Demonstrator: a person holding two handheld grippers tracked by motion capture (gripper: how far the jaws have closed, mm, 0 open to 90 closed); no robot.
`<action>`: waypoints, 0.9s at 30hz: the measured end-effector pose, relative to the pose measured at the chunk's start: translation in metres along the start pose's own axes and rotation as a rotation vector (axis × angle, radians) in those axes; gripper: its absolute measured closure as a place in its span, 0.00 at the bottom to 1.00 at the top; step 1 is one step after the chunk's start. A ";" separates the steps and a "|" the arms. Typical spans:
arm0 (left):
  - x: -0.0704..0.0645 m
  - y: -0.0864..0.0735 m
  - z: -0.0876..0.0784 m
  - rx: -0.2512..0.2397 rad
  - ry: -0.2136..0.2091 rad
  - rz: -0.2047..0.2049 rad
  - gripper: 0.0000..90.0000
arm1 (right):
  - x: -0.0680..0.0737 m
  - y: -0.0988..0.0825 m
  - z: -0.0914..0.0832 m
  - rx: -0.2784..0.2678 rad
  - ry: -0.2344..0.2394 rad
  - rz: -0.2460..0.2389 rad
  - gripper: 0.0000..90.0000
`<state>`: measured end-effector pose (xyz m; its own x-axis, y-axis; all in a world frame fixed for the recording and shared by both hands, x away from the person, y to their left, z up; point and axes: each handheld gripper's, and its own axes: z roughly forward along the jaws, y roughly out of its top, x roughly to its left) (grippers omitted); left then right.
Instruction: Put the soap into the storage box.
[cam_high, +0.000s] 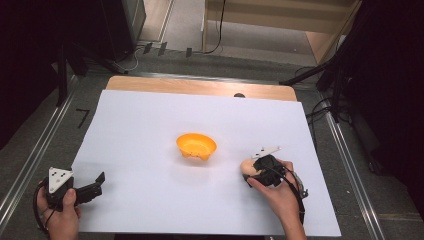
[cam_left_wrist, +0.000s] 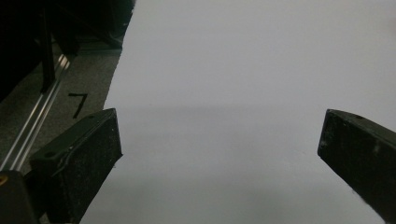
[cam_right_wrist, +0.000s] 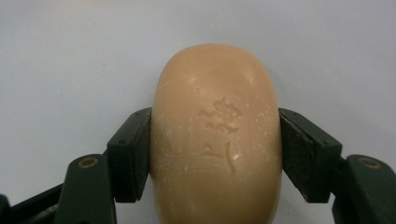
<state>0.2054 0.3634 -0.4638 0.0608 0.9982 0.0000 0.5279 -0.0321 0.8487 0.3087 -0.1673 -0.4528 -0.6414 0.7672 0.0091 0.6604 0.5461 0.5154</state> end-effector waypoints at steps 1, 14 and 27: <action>0.000 0.000 0.000 -0.002 0.000 -0.002 0.00 | 0.000 0.002 -0.001 0.004 0.003 -0.005 0.37; 0.000 0.000 0.000 -0.001 -0.002 -0.003 0.00 | 0.000 0.032 -0.006 -0.012 0.061 -0.139 0.37; 0.000 0.000 0.000 -0.006 -0.003 -0.007 0.00 | -0.005 0.056 -0.003 -0.042 0.134 -0.234 0.37</action>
<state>0.2053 0.3637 -0.4640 0.0599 0.9982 -0.0072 0.5232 -0.0252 0.8518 0.3471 -0.1414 -0.4211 -0.8226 0.5686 -0.0029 0.4729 0.6869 0.5518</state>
